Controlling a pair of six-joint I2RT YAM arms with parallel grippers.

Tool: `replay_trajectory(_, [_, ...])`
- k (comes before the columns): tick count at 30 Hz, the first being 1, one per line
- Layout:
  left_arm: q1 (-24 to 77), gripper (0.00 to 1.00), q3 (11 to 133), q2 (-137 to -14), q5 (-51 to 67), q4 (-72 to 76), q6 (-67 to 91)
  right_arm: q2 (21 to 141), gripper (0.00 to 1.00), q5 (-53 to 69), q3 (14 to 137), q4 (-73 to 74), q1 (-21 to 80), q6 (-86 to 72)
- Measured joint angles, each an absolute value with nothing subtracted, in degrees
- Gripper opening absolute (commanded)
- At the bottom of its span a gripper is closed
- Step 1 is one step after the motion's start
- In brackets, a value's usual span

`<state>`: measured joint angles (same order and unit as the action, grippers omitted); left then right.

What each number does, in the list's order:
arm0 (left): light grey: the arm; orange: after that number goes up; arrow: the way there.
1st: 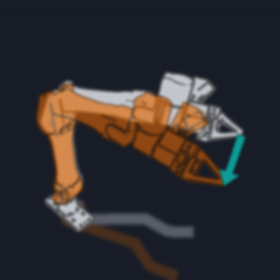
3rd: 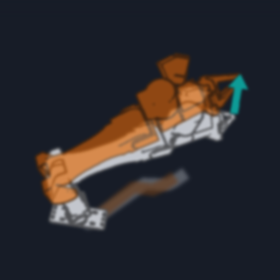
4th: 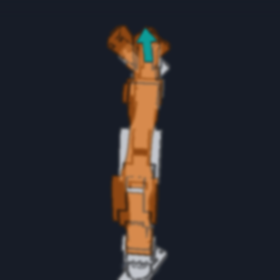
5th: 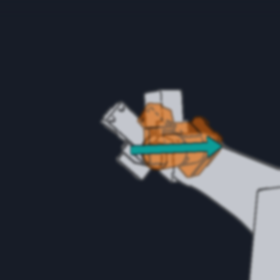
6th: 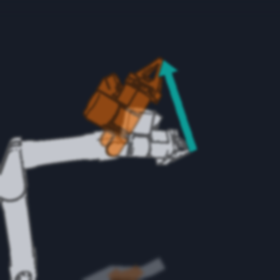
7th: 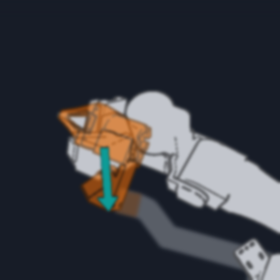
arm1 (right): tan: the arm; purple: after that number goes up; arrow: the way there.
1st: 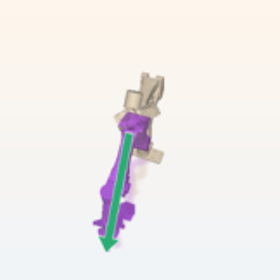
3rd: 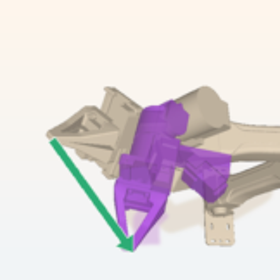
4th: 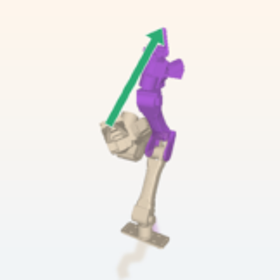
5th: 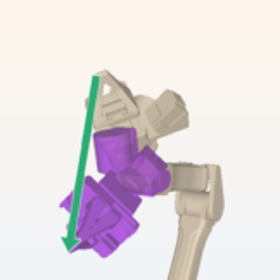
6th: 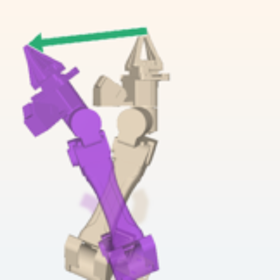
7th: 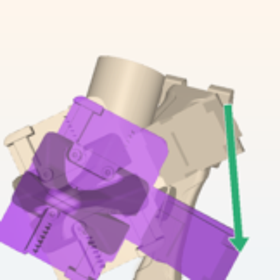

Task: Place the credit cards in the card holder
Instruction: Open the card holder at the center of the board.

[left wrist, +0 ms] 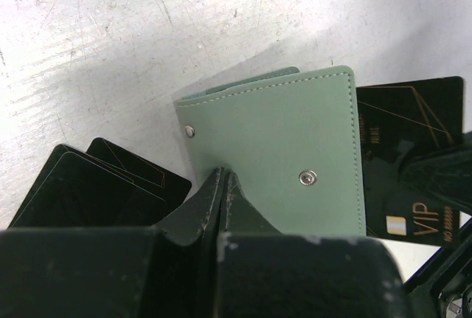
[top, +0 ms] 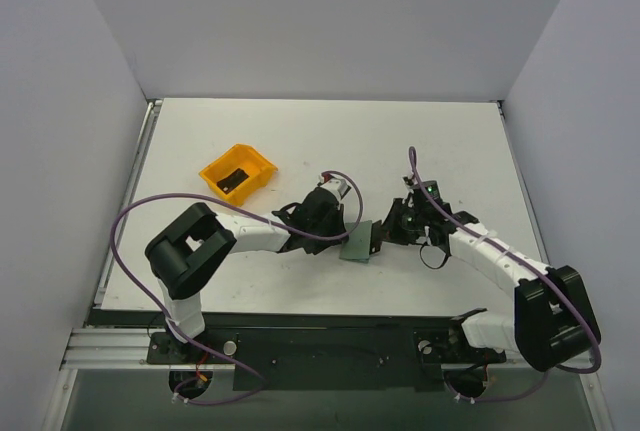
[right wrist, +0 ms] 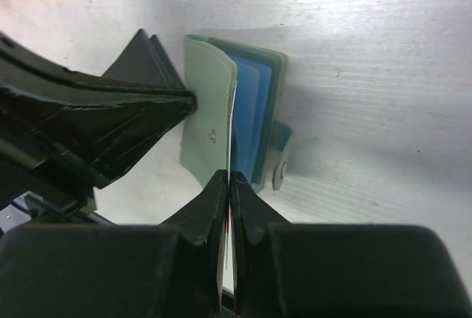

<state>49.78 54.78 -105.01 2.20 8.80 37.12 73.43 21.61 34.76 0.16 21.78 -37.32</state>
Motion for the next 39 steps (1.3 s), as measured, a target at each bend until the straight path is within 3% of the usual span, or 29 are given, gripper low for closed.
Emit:
replay_trajectory(9, [49.8, 0.0, 54.2, -105.0, 3.1, 10.2, 37.5, 71.9, 0.0, 25.7, 35.0, -1.9, 23.1, -37.8])
replay_trajectory(22, [49.2, 0.0, 48.6, -101.7, 3.4, 13.5, 40.2, 79.1, 0.0, 27.3, 40.1, -6.2, 29.6, -39.4])
replay_trajectory(39, [47.4, 0.0, 37.2, -82.0, -1.4, -0.9, 41.1, 90.9, 0.0, 27.2, 43.7, -10.6, 34.2, -40.9])
